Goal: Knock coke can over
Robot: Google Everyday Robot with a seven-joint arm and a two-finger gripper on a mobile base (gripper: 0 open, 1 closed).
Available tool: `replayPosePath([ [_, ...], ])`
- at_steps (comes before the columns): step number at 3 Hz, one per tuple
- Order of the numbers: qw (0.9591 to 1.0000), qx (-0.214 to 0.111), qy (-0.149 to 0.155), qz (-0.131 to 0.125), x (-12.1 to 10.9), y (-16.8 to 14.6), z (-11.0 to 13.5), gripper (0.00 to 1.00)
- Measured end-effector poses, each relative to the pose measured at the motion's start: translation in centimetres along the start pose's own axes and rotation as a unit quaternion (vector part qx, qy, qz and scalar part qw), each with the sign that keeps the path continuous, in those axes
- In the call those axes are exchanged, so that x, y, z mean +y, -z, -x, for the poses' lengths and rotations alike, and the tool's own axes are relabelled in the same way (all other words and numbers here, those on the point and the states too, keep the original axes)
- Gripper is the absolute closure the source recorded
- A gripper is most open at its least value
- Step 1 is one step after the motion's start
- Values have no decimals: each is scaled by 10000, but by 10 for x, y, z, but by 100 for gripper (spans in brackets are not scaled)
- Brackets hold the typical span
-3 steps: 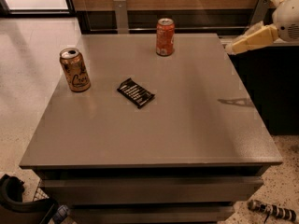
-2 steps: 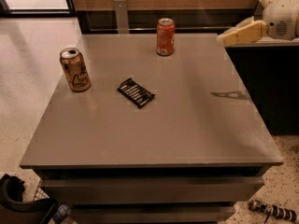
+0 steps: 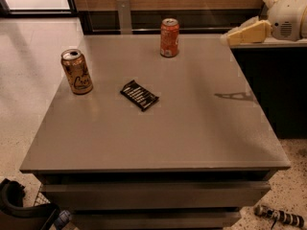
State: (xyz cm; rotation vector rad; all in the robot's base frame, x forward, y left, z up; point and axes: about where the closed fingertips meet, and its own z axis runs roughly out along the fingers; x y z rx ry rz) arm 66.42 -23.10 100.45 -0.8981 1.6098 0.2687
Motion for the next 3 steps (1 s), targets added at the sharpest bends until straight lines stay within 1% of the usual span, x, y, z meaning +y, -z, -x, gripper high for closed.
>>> replayPosePath([
  [1,9991,-136,-301,265,3,-41,-10,0],
  [2,9957,-359,-653,552,8,-98,-19,0],
  [3,9927,-430,-847,742,16,-135,-26,0],
])
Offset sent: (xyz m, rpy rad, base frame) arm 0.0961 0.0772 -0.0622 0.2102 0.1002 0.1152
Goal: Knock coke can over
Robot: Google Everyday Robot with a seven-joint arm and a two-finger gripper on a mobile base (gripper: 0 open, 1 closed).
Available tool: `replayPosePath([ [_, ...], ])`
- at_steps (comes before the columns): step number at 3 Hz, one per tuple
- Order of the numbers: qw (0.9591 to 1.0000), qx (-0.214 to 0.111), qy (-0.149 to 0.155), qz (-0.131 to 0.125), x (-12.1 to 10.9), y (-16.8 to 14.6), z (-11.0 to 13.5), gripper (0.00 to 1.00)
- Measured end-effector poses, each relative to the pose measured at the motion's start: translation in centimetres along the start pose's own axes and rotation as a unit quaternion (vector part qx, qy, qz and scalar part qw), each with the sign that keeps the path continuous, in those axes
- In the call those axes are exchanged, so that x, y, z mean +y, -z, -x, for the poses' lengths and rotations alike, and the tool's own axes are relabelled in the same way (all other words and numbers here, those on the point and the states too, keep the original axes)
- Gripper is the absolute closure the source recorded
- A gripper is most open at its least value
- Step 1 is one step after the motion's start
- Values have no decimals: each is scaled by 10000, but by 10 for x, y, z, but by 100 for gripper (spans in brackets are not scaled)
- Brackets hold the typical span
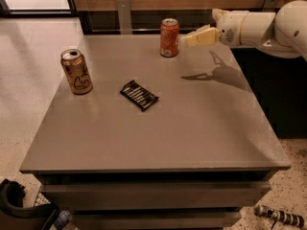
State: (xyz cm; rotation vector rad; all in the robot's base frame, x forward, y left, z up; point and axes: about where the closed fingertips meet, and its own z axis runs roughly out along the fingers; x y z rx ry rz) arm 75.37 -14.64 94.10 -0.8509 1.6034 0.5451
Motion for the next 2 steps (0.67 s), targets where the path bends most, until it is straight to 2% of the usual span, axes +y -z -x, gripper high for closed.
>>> replayPosePath([
  [1,9998,14,-128,155,4,-27,-11,0],
  [2,9996,-149,-135,198,0,-49,-18,0],
])
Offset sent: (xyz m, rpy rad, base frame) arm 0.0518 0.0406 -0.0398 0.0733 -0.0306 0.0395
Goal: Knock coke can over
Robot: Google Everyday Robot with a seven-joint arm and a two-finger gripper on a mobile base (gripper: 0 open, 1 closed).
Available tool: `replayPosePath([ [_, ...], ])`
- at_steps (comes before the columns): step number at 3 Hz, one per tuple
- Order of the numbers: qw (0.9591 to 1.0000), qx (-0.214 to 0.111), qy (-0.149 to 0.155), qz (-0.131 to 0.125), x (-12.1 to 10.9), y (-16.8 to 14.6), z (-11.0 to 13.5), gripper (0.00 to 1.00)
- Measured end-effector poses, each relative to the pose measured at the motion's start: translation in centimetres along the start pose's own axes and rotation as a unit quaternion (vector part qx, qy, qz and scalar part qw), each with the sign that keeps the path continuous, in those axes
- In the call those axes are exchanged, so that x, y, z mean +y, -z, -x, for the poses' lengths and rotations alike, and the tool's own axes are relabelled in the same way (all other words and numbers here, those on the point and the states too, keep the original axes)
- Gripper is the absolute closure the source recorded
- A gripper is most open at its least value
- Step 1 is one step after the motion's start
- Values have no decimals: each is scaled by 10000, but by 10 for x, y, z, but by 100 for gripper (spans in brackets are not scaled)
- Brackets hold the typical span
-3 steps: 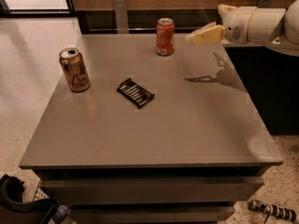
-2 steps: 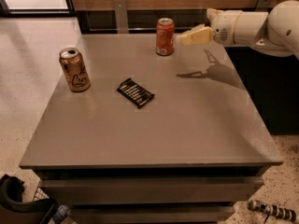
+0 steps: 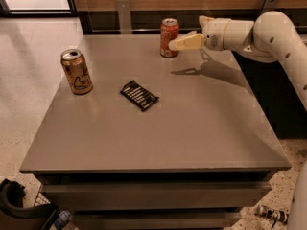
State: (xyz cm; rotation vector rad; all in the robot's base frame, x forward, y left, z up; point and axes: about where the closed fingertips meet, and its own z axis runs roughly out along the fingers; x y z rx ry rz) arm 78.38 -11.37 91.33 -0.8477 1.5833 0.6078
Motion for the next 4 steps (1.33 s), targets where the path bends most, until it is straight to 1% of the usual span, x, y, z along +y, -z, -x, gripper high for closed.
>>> replayPosePath([
  [1,9996,-202,178,-7,-12,-24,-9,0],
  [2,9990,-294,321,53,-24,-40,-16,0],
  [3,9996,-195,180,122,-25,-48,-28,0],
  [4,9995,-195,176,146,-23,-51,-29,17],
])
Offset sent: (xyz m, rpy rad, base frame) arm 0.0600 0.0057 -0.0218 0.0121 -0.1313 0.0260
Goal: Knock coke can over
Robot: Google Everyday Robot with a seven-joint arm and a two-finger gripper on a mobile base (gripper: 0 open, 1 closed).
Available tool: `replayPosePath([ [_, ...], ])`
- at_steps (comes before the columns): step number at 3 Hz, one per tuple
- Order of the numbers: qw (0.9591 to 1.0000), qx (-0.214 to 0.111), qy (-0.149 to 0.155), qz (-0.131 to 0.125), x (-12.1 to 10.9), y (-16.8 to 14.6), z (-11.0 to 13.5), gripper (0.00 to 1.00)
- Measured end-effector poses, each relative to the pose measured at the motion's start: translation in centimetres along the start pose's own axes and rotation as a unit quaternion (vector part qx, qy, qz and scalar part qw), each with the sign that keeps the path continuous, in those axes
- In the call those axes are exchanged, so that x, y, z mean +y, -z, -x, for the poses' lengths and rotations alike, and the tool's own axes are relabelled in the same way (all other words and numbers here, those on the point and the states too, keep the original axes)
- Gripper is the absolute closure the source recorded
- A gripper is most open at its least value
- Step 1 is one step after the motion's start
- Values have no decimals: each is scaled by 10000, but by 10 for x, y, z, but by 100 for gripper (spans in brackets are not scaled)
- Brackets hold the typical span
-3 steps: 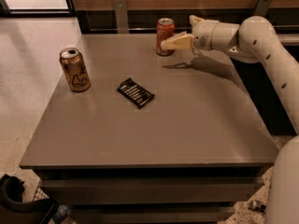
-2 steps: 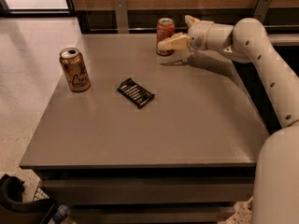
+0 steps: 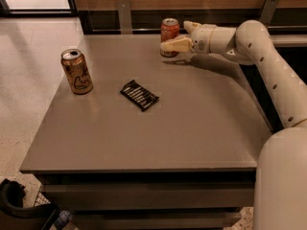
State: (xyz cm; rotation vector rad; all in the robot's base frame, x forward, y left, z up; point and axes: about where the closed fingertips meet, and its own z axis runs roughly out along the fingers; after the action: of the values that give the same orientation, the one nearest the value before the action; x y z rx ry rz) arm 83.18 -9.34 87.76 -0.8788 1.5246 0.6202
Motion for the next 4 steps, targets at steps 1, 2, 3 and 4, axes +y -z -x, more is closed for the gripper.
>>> replayPosePath([
  [1,10000,-1,-5,25,2,-3,0,41],
  [2,10000,-2,-9,49,4,-6,-1,64],
  [3,10000,-3,-14,76,6,-10,-1,88],
  [4,9999,-4,-18,98,8,-13,-1,100],
])
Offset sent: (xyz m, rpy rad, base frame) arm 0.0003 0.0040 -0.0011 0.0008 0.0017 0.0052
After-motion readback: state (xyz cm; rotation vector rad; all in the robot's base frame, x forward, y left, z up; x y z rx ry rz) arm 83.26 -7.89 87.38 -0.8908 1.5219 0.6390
